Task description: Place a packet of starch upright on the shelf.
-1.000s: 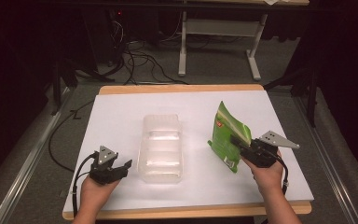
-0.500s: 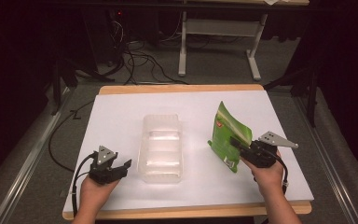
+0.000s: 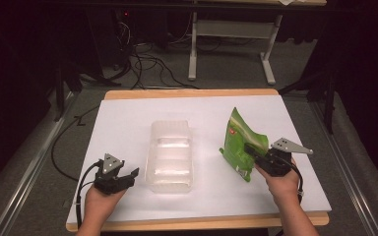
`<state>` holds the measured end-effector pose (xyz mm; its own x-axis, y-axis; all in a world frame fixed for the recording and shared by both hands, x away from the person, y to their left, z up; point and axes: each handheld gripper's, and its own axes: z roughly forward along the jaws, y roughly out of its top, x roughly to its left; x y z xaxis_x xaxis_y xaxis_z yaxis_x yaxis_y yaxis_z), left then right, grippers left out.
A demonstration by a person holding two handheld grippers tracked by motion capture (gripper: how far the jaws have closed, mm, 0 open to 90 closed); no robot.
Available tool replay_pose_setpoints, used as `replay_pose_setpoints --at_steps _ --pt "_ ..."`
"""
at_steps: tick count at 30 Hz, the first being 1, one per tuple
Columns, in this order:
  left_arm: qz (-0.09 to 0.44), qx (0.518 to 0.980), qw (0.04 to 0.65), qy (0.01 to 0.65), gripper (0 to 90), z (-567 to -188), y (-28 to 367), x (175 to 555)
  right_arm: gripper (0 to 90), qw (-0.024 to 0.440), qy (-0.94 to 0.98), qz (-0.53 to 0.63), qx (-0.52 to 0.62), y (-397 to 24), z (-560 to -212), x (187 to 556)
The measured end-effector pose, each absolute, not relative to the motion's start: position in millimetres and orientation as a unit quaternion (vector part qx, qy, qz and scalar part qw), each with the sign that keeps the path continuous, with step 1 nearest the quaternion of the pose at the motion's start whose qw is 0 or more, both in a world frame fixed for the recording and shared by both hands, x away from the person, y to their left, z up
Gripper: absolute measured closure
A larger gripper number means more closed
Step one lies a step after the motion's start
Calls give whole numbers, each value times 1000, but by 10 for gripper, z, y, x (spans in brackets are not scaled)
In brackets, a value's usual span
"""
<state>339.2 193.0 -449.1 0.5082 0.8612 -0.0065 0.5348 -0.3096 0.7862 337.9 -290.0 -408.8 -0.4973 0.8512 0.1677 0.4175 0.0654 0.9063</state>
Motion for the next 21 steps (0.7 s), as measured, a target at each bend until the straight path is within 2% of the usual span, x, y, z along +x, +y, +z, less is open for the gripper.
replay_pose_setpoints --at_steps 21 --pt "216 780 382 447 383 -4485 1940 3393 867 232 705 505 441 -2882 -4019 3368"
